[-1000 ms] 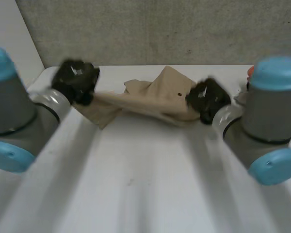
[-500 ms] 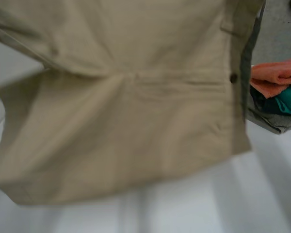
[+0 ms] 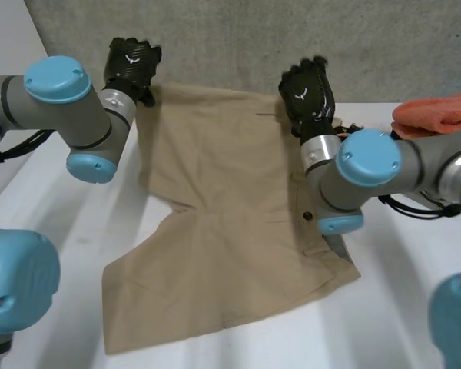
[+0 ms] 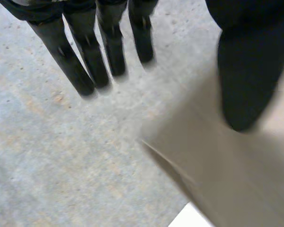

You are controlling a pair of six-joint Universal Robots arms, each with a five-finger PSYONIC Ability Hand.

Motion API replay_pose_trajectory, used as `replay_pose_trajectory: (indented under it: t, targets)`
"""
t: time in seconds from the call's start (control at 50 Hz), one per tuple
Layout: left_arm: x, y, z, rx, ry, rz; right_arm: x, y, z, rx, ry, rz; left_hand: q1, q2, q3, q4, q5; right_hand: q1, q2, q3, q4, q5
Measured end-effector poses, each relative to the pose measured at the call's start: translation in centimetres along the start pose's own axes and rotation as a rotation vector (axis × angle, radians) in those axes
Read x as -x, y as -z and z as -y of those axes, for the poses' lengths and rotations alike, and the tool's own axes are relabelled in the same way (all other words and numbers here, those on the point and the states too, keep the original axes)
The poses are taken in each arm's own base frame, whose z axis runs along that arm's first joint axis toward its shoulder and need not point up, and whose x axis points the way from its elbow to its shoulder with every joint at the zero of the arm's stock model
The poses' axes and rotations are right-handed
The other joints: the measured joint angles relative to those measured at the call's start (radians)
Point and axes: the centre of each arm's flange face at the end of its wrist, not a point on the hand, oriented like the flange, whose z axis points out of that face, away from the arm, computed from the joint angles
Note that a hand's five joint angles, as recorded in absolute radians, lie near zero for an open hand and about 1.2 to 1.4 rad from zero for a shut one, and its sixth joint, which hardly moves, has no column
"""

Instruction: Fold the laundry.

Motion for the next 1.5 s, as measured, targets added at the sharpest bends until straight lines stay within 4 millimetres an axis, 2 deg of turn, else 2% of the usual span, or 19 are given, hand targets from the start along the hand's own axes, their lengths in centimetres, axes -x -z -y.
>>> replay_pose_trajectory:
  t: [0.02,0.06,0.18,0.24,0.28,0.3,0.32,0.4,0.48,0.5,0.54,0.68,0.82,0.9,1.0,1.02,1.06,1.26,1.5]
  targets:
    - [0.3,-0.2,0.2,0.0,-0.005,0.013,0.2,-0.6,-0.3,-0.011,0.013,-0.028,-0.16,-0.197,-0.199,-0.187,-0.175,-0.142,-0.16,-0.163,-0.168,-0.163]
    - [0.9,-0.4,0.6,0.004,-0.008,0.031,0.2,-1.3,-0.6,-0.004,0.022,-0.051,-0.198,-0.288,-0.293,-0.288,-0.264,-0.216,-0.262,-0.279,-0.282,-0.264]
    - [2.6,0.5,2.7,0.06,-0.002,0.071,-1.4,-1.4,-1.2,0.144,-0.032,-0.005,-0.198,-0.299,-0.3,-0.296,-0.264,-0.217,-0.273,-0.297,-0.298,-0.271]
    - [3.4,1.9,4.0,0.124,-0.001,0.073,-3.3,-0.1,-1.3,0.292,-0.106,0.099,-0.198,-0.301,-0.3,-0.296,-0.264,-0.217,-0.273,-0.297,-0.298,-0.271]
    - [3.5,3.0,4.5,0.16,-0.003,0.061,-3.8,0.5,-1.1,0.332,-0.126,0.144,-0.198,-0.301,-0.3,-0.296,-0.264,-0.217,-0.273,-0.297,-0.298,-0.271]
    - [3.4,3.9,4.7,0.188,-0.005,0.046,-4.6,1.8,-0.9,0.4,-0.156,0.236,-0.198,-0.301,-0.3,-0.296,-0.264,-0.217,-0.273,-0.297,-0.298,-0.271]
    - [3.3,4.5,4.8,0.207,-0.007,0.034,-4.7,2.1,-0.9,0.414,-0.161,0.258,-0.198,-0.301,-0.3,-0.296,-0.264,-0.217,-0.273,-0.297,-0.298,-0.271]
    - [2.9,8.1,5.3,0.294,-0.017,-0.023,-6.1,6.6,-0.1,0.572,-0.222,0.536,-0.195,-0.3,-0.299,-0.294,-0.264,-0.217,-0.273,-0.297,-0.298,-0.271]
    - [2.1,12.6,5.3,0.388,-0.013,-0.11,-7.2,10.5,0.6,0.658,-0.265,0.727,-0.13,-0.245,-0.254,-0.238,-0.235,-0.163,-0.209,-0.239,-0.251,-0.22]
    - [2.0,13.1,5.2,0.398,-0.011,-0.121,-7.2,10.8,0.7,0.662,-0.268,0.738,-0.123,-0.239,-0.251,-0.232,-0.228,-0.14,-0.188,-0.214,-0.228,-0.196]
    - [1.2,16.3,5.2,0.464,0.007,-0.193,-7.5,12.9,1.0,0.676,-0.29,0.815,-0.062,-0.187,-0.197,-0.175,-0.168,-0.078,-0.131,-0.148,-0.165,-0.132]
    - [-1.1,23.8,4.5,0.657,0.074,-0.389,-7.0,17.3,0.8,0.617,-0.327,0.901,0.087,-0.032,-0.038,-0.018,-0.01,0.039,-0.009,-0.034,-0.04,-0.012]
    - [-2.9,28.6,3.0,0.829,0.118,-0.526,-5.3,20.3,-0.6,0.541,-0.315,0.889,0.088,-0.027,-0.033,-0.011,-0.004,0.068,0.025,-0.002,-0.01,0.02]
    - [-3.5,29.8,2.4,0.862,0.128,-0.561,-4.3,21.3,-1.4,0.509,-0.306,0.861,0.084,-0.029,-0.036,-0.014,-0.007,0.193,0.149,0.116,0.1,0.128]
    - [-3.8,30.1,1.9,0.85,0.126,-0.562,-3.5,21.6,-1.9,0.47,-0.307,0.81,0.081,-0.037,-0.043,-0.035,-0.03,0.475,0.481,0.449,0.437,0.456]
    - [-3.9,30.1,1.8,0.842,0.121,-0.557,-3.3,21.5,-2.1,0.459,-0.31,0.79,0.081,-0.039,-0.043,-0.035,-0.03,0.59,0.638,0.604,0.593,0.608]
    - [-4.0,30.1,1.7,0.832,0.114,-0.551,-3.1,21.3,-2.2,0.449,-0.318,0.762,0.081,-0.041,-0.043,-0.035,-0.03,0.632,0.699,0.67,0.665,0.675]
    - [-5.1,31.0,1.6,0.786,0.054,-0.532,-3.8,19.9,-1.5,0.476,-0.409,0.614,0.081,-0.041,-0.043,-0.035,-0.03,0.671,0.701,0.68,0.678,0.693]
    - [-6.5,31.6,1.3,0.751,-0.014,-0.521,-4.2,18.6,-0.4,0.657,-0.501,0.412,0.081,-0.04,-0.042,-0.034,-0.028,0.676,0.701,0.68,0.678,0.693]
